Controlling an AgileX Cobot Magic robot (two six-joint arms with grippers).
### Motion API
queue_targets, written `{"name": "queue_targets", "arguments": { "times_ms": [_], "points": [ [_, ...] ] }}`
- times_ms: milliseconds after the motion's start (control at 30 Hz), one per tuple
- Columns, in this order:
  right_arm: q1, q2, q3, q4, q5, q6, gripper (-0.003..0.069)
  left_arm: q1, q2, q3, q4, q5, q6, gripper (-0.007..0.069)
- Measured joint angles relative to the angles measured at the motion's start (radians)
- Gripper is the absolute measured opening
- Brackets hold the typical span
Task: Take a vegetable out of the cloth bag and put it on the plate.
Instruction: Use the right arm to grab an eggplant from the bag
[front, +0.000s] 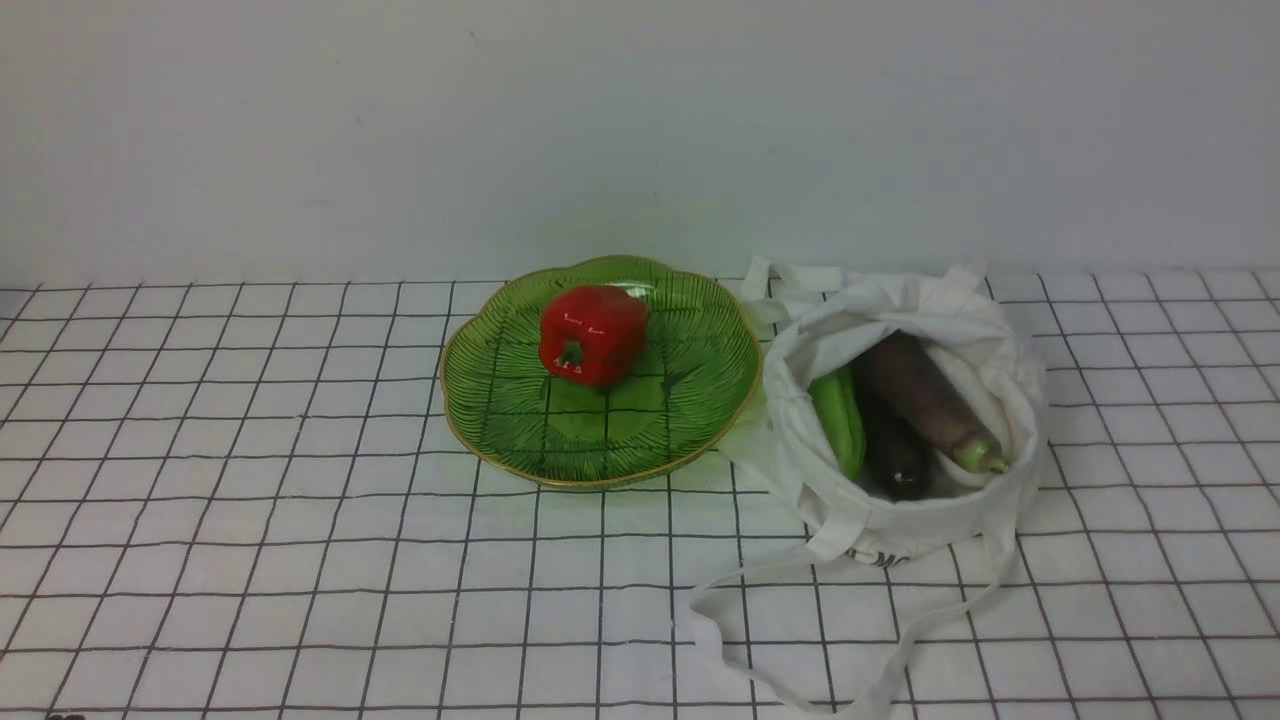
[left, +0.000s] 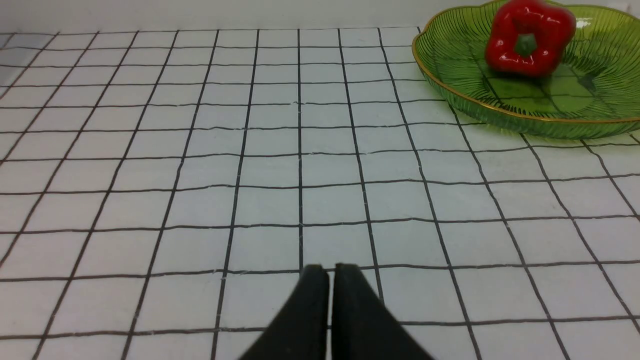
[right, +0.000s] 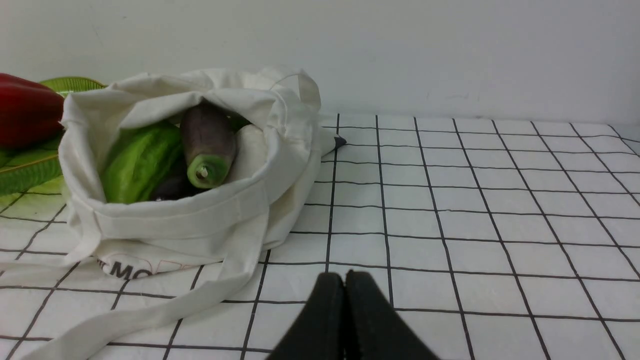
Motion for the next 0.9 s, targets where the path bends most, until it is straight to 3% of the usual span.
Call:
{"name": "queue_targets", "arguments": {
  "times_ms": [700,800,900],
  "points": [
    [0.0,0.0,0.0,0.004,0.0,0.0,-0.0014,0.0,0.0,0.0,0.0,0.0,0.0,-0.0008],
    [0.0,0.0,-0.001,0.092,0.001,0.037,-0.0014,0.0,0.0,0.0,0.0,0.0,0.0,-0.0008],
    [0.0,0.0,-0.001,0.315,0.003,0.146,-0.0014,0.0,0.0,0.0,0.0,0.0,0.0,-0.0008]
  ]
}}
